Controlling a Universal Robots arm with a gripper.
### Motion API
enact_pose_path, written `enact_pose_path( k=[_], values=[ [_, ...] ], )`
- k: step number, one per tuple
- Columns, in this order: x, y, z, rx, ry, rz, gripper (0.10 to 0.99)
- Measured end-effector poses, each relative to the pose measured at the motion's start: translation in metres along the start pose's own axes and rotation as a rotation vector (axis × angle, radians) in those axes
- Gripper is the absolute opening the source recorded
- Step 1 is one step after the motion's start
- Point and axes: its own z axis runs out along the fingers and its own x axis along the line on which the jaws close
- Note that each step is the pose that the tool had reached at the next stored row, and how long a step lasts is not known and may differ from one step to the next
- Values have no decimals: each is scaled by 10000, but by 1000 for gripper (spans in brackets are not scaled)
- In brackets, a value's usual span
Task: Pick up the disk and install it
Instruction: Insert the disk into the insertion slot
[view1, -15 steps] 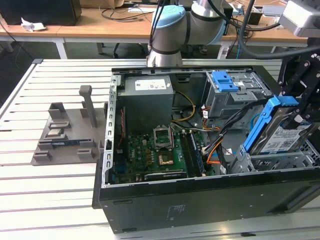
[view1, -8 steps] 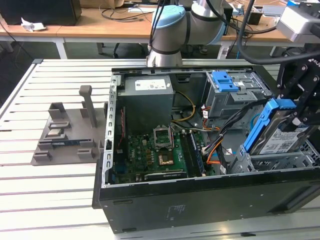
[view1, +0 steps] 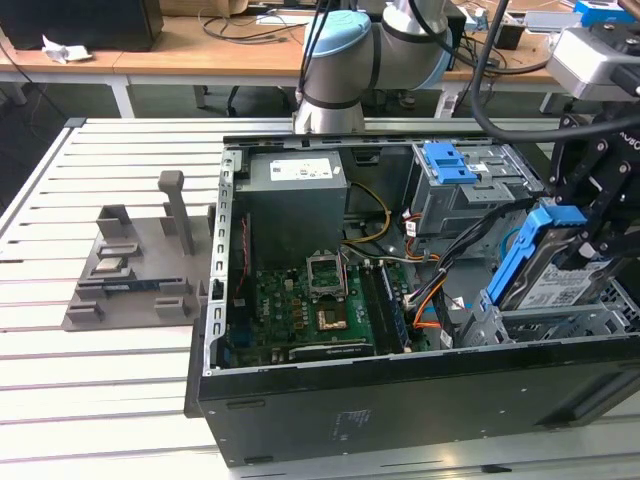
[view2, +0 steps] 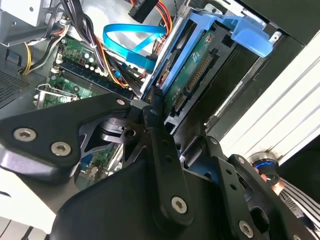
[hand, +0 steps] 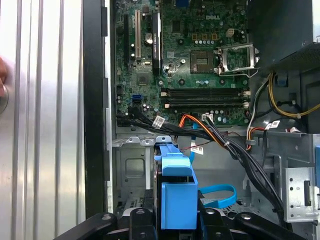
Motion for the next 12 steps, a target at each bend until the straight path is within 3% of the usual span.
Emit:
enact_pose_path(
  k=[6, 8, 9, 12],
  values=[
    [-1, -1, 9, 1, -4, 0, 365],
    [0, -1, 9, 1, 0, 0, 380],
    [0, -1, 11, 0, -2, -1, 443],
    [0, -1, 12, 0, -1, 0, 443]
  ],
)
